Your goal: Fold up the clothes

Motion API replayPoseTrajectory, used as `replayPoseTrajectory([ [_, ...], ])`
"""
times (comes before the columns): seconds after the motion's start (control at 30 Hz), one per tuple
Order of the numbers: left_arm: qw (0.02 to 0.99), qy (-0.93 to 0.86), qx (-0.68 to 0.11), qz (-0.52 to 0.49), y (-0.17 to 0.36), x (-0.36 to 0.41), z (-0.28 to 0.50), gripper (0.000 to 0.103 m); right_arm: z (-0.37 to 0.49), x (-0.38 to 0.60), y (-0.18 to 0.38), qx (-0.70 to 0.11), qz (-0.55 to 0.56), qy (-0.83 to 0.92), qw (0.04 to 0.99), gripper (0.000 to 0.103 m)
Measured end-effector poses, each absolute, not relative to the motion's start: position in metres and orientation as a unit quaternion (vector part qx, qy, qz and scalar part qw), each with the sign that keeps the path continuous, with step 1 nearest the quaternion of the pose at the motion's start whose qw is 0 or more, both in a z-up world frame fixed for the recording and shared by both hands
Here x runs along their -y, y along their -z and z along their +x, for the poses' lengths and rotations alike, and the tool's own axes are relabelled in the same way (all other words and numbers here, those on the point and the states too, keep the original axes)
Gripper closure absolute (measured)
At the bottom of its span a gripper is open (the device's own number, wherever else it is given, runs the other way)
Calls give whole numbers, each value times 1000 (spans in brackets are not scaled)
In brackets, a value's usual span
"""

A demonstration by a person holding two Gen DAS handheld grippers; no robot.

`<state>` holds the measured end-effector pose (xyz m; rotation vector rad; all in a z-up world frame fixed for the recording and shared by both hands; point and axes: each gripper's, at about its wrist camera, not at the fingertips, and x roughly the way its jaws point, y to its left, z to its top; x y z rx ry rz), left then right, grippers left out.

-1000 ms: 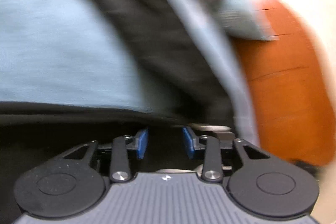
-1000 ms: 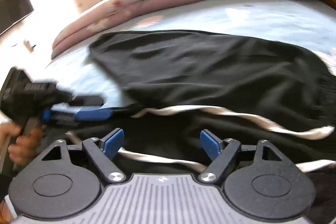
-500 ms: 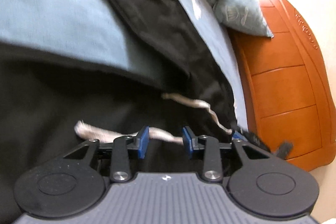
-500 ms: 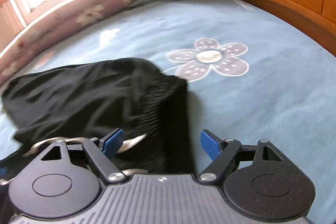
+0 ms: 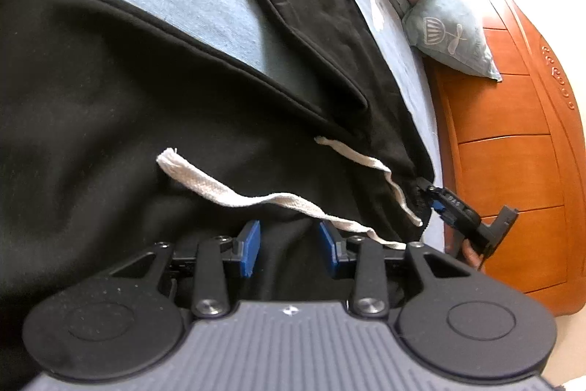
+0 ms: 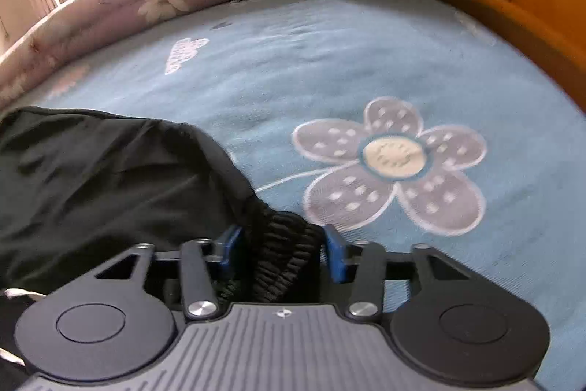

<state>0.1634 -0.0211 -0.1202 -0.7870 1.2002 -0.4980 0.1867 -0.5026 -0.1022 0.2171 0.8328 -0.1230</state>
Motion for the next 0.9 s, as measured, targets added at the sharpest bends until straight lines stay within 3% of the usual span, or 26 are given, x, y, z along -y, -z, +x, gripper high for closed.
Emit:
replayPoseTrajectory([
  [0.2, 741, 215, -541, -334, 105, 30, 163, 68, 187, 515, 93, -411, 132, 86, 898, 48],
  [0.33, 746, 251, -495, -368, 76, 27, 175, 62, 162, 494, 60, -371, 99, 89, 919, 24],
  [0.47, 745, 253, -457, -415, 70, 23, 218, 51, 142, 472, 40, -346, 112, 42, 931, 23],
  [0.67, 692, 208, -504, -473, 118, 33, 278, 51, 131, 436, 38, -344, 124, -15, 931, 23],
  [0.77, 706, 200, -497, -462, 122, 44, 290, 61, 129, 431, 39, -350, 130, -22, 928, 23],
  [0.8, 719, 188, -495, -450, 121, 47, 291, 88, 129, 431, 40, -353, 131, -22, 926, 23],
  [0.83, 729, 184, -493, -438, 118, 49, 290, 98, 128, 430, 41, -356, 133, -22, 925, 23],
  [0.9, 748, 185, -479, -421, 106, 50, 284, 98, 128, 430, 44, -363, 135, -21, 922, 23],
])
